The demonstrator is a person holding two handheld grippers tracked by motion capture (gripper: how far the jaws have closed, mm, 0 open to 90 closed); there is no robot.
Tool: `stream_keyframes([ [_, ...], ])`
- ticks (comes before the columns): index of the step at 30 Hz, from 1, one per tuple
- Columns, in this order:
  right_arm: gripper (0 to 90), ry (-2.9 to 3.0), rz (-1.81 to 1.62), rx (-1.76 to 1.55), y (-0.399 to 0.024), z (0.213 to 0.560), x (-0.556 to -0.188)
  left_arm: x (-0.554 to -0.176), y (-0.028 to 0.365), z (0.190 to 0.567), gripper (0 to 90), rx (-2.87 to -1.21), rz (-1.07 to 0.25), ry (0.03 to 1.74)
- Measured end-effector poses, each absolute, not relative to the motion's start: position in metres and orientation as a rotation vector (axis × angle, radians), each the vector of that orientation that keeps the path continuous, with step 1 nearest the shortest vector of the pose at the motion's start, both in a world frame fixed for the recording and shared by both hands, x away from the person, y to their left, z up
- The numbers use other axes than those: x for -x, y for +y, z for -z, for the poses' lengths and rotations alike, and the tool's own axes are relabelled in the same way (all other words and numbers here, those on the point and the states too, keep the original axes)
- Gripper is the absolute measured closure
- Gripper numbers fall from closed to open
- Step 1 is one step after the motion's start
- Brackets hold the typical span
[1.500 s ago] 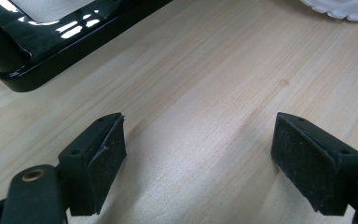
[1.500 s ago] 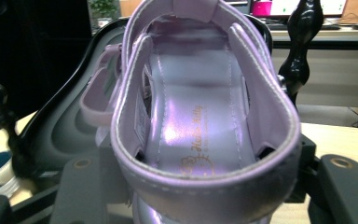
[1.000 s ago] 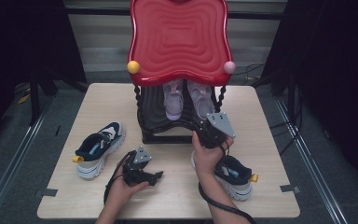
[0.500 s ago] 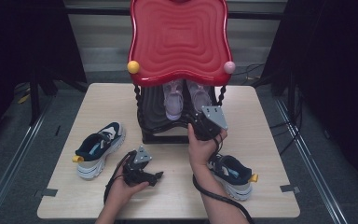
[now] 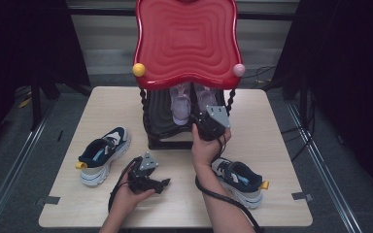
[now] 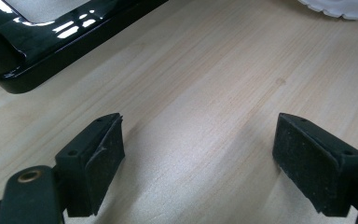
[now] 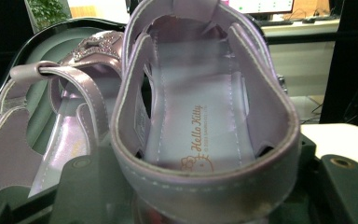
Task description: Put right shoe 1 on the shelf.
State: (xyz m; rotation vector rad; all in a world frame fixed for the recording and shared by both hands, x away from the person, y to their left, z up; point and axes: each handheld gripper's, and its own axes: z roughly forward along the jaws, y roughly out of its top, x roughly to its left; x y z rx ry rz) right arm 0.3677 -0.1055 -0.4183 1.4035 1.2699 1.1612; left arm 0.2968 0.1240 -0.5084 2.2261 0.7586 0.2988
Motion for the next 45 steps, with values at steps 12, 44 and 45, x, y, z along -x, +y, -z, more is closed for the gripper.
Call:
stream_keyframes([
  [12,36.1,1.264,-1.160,-1.449,-0.103,0.421,-0.380,-0.297,0.124,0.509,16.0,-2.226,-0.293,0.750],
  [44,26.5,1.357,-1.251,-1.472,-0.106,0.422,-0.379,-0.297,0.124,0.509,16.0,-2.223,-0.290,0.749],
  [45,26.2,1.364,-1.255,-1.473,-0.106,0.422,-0.380,-0.297,0.124,0.509,16.0,-2.224,-0.289,0.750],
])
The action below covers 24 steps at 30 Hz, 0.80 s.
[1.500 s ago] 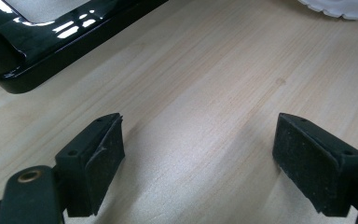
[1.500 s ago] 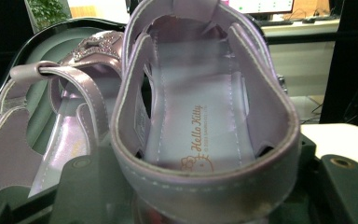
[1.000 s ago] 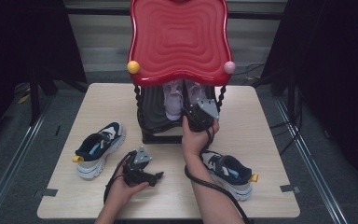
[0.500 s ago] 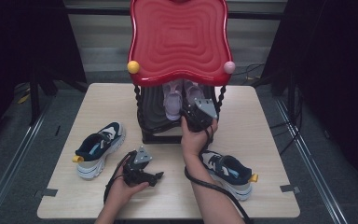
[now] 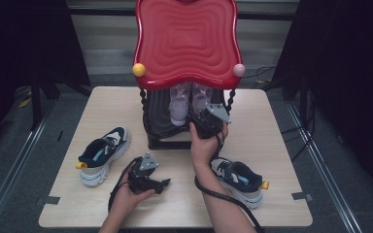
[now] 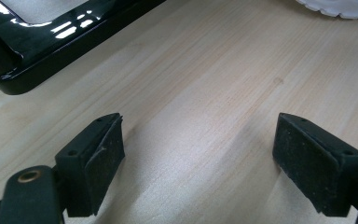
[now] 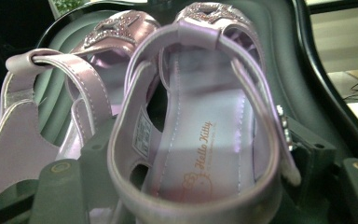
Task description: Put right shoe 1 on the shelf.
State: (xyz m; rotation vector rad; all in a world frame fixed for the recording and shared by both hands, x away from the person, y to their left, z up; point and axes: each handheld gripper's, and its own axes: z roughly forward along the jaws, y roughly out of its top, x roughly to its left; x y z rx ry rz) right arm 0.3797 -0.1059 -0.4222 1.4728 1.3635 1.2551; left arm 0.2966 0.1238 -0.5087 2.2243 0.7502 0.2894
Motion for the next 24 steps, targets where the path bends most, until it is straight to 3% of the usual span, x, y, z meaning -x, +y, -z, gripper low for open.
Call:
stream_keyframes([
  [24,24.9,1.460,-1.286,-1.356,-0.110,0.405,-0.361,-0.297,0.123,0.508,15.9,-2.229,-0.301,0.746],
])
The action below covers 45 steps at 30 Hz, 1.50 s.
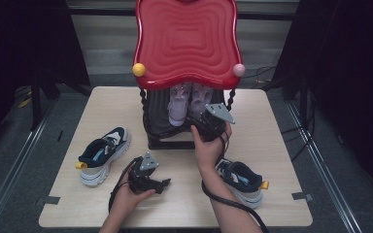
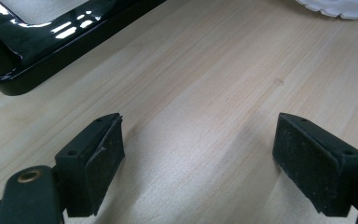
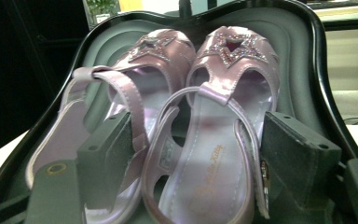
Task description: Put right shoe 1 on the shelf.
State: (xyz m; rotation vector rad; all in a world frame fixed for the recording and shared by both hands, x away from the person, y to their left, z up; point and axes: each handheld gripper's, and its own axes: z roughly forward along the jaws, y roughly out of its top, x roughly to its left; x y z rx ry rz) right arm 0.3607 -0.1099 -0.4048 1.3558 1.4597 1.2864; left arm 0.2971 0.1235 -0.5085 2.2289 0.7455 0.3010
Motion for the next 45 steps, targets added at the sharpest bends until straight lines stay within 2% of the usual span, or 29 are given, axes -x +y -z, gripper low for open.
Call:
stream_keyframes([
  [28,19.0,1.601,-1.317,-1.250,-0.122,0.393,-0.339,-0.297,0.123,0.508,15.9,-2.229,-0.301,0.744],
  [45,19.0,1.684,-1.375,-1.178,-0.131,0.390,-0.316,-0.297,0.123,0.509,15.9,-2.227,-0.299,0.746],
])
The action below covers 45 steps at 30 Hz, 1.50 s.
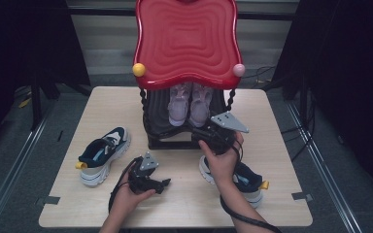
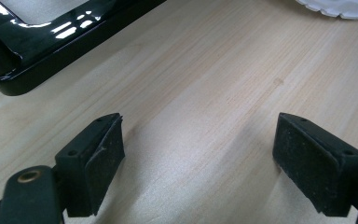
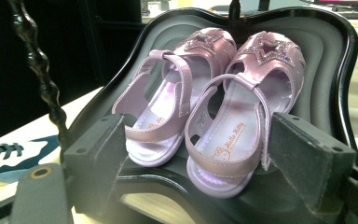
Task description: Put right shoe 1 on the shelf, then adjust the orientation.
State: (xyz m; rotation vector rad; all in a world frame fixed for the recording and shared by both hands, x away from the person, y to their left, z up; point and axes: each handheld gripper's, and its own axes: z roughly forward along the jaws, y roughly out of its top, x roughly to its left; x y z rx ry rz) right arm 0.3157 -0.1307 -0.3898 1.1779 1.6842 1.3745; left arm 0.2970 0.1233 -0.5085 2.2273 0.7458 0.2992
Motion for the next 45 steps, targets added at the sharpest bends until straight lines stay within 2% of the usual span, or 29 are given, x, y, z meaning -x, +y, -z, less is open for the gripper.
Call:
stream_keyframes([
  [14,16.0,1.792,-1.408,-1.126,-0.155,0.384,-0.303,-0.297,0.123,0.509,15.9,-2.227,-0.299,0.746],
  [45,16.5,1.936,-1.353,-1.128,-0.226,0.386,-0.285,-0.297,0.123,0.509,15.9,-2.227,-0.297,0.745],
])
